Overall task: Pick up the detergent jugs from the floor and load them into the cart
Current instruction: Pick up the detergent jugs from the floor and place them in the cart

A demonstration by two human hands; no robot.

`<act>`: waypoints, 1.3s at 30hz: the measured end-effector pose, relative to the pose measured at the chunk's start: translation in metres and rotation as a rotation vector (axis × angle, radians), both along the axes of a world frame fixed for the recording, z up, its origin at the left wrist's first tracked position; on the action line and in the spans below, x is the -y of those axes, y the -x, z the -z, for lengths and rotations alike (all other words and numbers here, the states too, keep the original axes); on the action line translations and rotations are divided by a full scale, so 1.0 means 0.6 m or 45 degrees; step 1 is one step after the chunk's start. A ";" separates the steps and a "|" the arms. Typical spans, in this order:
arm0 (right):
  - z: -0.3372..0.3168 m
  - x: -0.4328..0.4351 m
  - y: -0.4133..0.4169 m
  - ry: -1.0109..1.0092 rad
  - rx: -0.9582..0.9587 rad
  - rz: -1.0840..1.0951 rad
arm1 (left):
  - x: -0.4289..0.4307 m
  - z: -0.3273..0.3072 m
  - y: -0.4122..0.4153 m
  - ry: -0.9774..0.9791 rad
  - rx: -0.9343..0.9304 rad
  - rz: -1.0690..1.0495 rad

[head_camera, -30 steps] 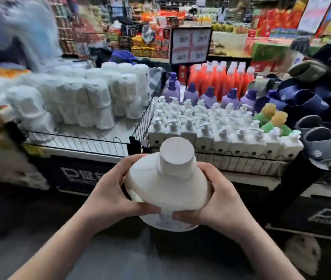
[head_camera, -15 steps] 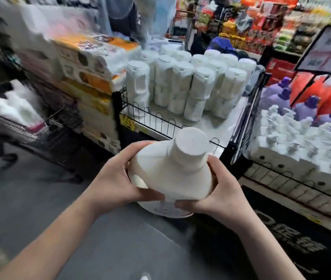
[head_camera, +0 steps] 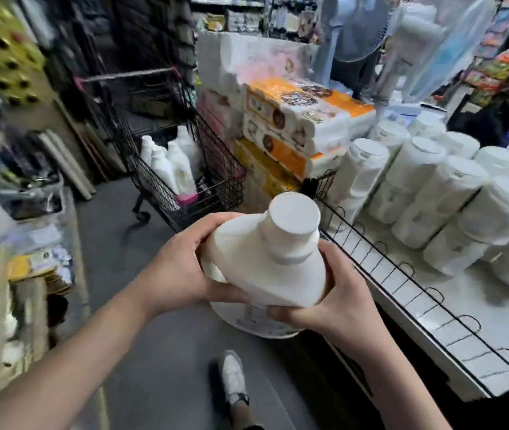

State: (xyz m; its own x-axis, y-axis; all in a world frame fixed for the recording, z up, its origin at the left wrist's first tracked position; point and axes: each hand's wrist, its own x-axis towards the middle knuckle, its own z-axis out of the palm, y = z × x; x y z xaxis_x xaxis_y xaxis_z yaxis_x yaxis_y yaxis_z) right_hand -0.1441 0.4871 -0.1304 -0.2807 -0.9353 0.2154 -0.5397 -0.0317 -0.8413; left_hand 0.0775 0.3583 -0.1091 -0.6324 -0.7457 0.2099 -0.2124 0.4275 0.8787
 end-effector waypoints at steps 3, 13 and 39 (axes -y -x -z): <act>0.015 0.116 0.012 0.042 0.015 -0.105 | 0.089 0.007 -0.003 0.022 0.010 -0.093; 0.012 0.484 0.021 0.032 0.049 -0.420 | 0.367 0.014 -0.034 0.010 0.031 -0.326; 0.017 1.156 -0.272 -0.076 0.030 -0.029 | 1.161 0.056 -0.280 0.048 0.138 -0.024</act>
